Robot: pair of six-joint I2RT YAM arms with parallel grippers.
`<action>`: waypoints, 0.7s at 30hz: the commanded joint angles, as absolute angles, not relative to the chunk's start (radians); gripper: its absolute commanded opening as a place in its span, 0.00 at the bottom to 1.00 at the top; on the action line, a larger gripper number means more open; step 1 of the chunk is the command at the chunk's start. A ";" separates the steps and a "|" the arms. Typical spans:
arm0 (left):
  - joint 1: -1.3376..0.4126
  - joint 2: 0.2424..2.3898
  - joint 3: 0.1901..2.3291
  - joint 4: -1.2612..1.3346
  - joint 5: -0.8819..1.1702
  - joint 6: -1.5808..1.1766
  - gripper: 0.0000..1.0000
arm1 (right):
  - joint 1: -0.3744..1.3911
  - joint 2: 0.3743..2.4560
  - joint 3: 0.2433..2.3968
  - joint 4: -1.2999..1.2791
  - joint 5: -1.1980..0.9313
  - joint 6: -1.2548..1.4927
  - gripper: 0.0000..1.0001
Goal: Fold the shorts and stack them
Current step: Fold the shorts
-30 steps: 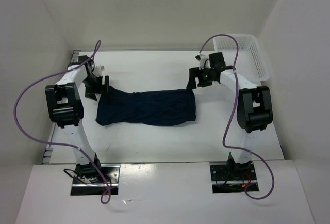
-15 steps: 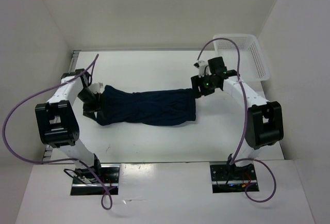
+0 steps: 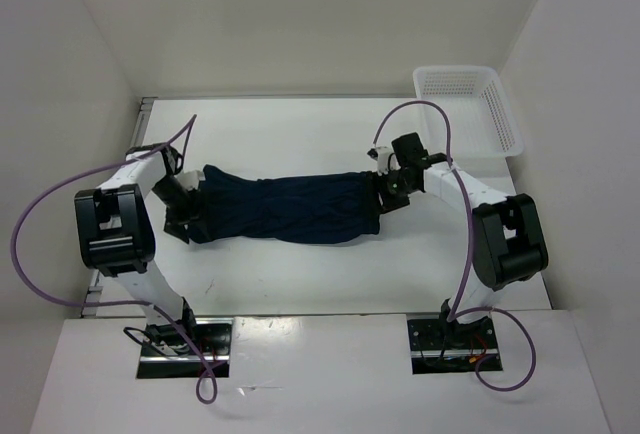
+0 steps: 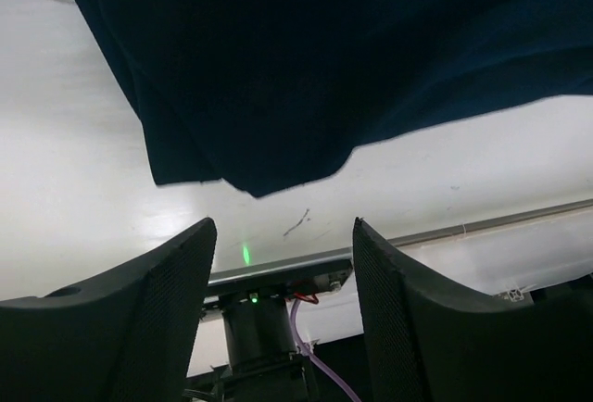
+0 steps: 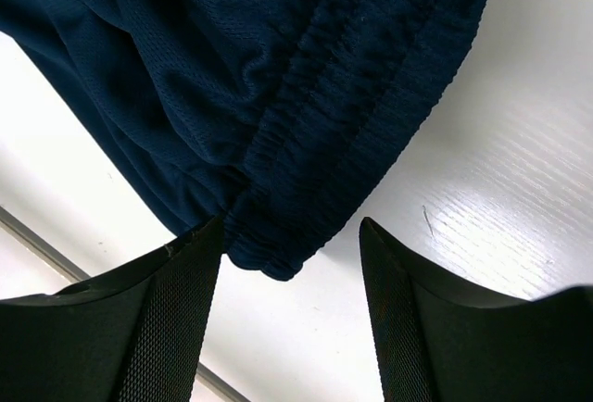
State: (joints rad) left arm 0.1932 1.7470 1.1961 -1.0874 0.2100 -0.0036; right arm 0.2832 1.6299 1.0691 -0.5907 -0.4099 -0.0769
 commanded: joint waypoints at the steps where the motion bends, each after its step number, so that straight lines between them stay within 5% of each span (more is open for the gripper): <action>1: 0.198 1.782 1.196 -1.062 0.222 0.000 0.69 | 0.279 1.601 1.054 -0.519 -0.428 -0.060 0.66; 9: 0.189 1.842 1.229 -1.028 0.242 0.000 0.69 | 0.279 1.611 1.054 -0.463 -0.428 -0.051 0.64; 21: 0.189 1.852 1.261 -1.019 0.273 0.000 0.40 | 0.279 1.620 1.054 -0.463 -0.428 -0.051 0.52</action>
State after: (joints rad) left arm 0.1917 1.8378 1.2350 -1.0119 0.2417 -0.0051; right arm 0.2832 1.6299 1.0588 -0.5014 -0.4164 -0.0563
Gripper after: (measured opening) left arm 0.413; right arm 0.523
